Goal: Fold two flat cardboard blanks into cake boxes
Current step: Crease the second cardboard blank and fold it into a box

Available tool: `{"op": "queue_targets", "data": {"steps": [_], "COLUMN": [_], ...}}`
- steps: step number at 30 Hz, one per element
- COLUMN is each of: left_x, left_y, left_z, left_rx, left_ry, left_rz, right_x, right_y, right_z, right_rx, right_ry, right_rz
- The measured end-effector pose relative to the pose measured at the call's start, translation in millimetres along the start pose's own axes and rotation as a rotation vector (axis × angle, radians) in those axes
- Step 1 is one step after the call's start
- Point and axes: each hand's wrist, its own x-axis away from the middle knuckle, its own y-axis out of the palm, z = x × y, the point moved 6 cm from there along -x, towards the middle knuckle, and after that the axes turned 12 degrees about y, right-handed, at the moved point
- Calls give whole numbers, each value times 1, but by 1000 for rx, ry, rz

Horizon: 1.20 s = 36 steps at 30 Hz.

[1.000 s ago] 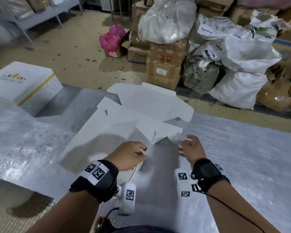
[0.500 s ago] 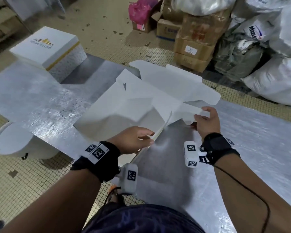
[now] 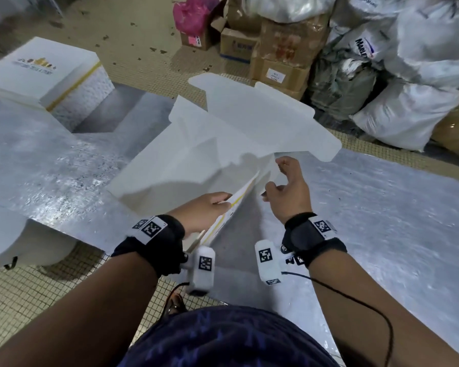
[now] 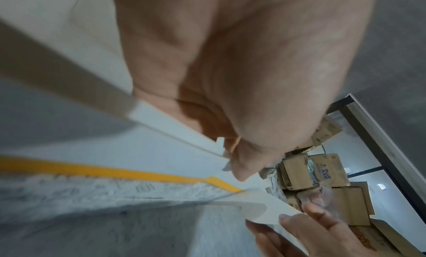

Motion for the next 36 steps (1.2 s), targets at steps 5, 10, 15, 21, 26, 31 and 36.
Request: {"op": "queue_targets", "data": {"steps": [5,10,15,21,26,31,36], "left_x": [-1,-2,-5,-2,-3,-2,-2], "left_y": [0,-2,-7,1,1,-1,-3], "left_z": [0,-4,-9,-8,-6,-2,1], "left_rx": [53,63,132,166,159,126,109], "left_ry": [-61,-84,-128,-164,-177,-154,-128], "left_rz": [23,60,84,-10,31,89,105], "right_x": [12,20,28,22,17,18,20], "right_y": [5,13,20,20,25,34,43], "right_z": [0,0,-1,-6,-8,-13,-11], "right_rx": [4,-32,-53,55,-36,-44,-8], "right_ry": [47,-27,-146,-157,-42,-23,-36], "right_rz": [17,-35,-97,-28,-56,-72,-106]}}
